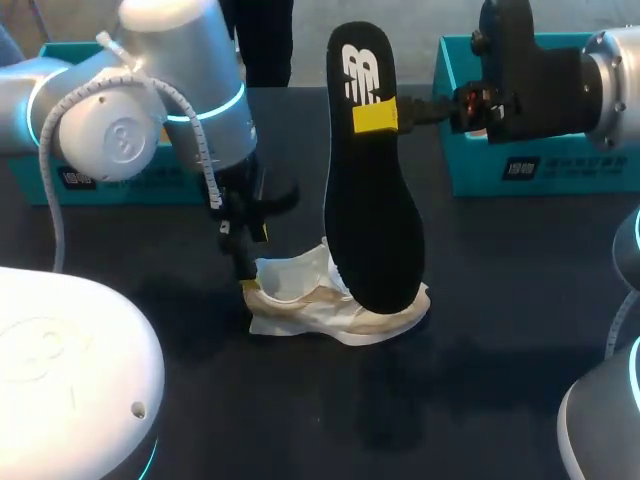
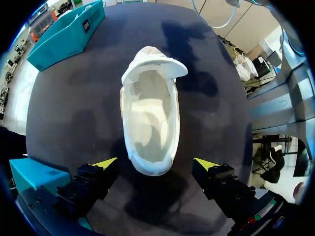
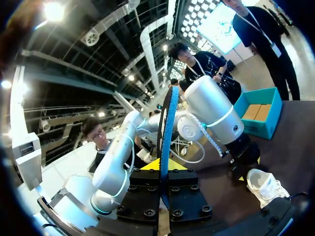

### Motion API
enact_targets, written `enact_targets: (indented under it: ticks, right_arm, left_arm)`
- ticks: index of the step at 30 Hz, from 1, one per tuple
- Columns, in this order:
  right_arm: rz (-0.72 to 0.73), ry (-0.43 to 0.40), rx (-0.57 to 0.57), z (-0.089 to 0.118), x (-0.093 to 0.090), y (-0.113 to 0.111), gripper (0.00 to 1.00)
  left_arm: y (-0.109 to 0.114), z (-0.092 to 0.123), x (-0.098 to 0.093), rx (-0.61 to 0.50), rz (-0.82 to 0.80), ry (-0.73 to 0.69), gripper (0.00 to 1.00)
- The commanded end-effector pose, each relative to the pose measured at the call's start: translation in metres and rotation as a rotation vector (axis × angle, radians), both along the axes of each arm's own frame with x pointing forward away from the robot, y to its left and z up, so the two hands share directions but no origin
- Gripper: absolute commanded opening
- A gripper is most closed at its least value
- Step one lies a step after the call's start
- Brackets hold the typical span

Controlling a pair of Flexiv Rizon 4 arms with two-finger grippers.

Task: Take the shoe out of the shoebox, open the shoe tongue, remove and reinsert the insole, then place the shoe into the shoebox

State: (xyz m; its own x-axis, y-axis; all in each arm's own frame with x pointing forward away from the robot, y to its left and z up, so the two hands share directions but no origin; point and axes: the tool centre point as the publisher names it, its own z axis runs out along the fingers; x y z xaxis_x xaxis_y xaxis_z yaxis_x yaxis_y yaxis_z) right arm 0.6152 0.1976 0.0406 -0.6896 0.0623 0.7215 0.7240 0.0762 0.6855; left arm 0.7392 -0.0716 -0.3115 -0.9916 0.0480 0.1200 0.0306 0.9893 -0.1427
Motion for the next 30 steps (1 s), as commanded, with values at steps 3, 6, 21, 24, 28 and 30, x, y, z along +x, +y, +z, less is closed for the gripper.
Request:
enact_targets:
  ticks: [3, 6, 21, 24, 28, 30]
  right_arm:
    - [-0.001, 0.001, -0.001, -0.0006, 0.0008, 0.0035, 0.0]
    - [-0.001, 0.001, -0.001, -0.0006, 0.0008, 0.0035, 0.0]
    - [-0.001, 0.001, -0.001, -0.0006, 0.0008, 0.0035, 0.0]
    - [-0.001, 0.001, -0.001, -0.0006, 0.0008, 0.0035, 0.0]
    - [-0.001, 0.001, -0.001, -0.0006, 0.0008, 0.0035, 0.0]
    - [-0.001, 0.001, -0.001, -0.0006, 0.0008, 0.0035, 0.0]
  left_arm:
    - [-0.0064, 0.0072, 0.0001, 0.058, -0.006, -0.01, 1.0]
    - [-0.0064, 0.0072, 0.0001, 0.058, -0.006, -0.01, 1.0]
    - [-0.0064, 0.0072, 0.0001, 0.058, -0.006, -0.01, 1.0]
    - [-0.0064, 0.0072, 0.0001, 0.058, -0.006, -0.01, 1.0]
    - [-0.0064, 0.0072, 0.0001, 0.058, -0.006, -0.01, 1.0]
    - [-0.0064, 0.0072, 0.0001, 0.058, -0.006, -0.01, 1.0]
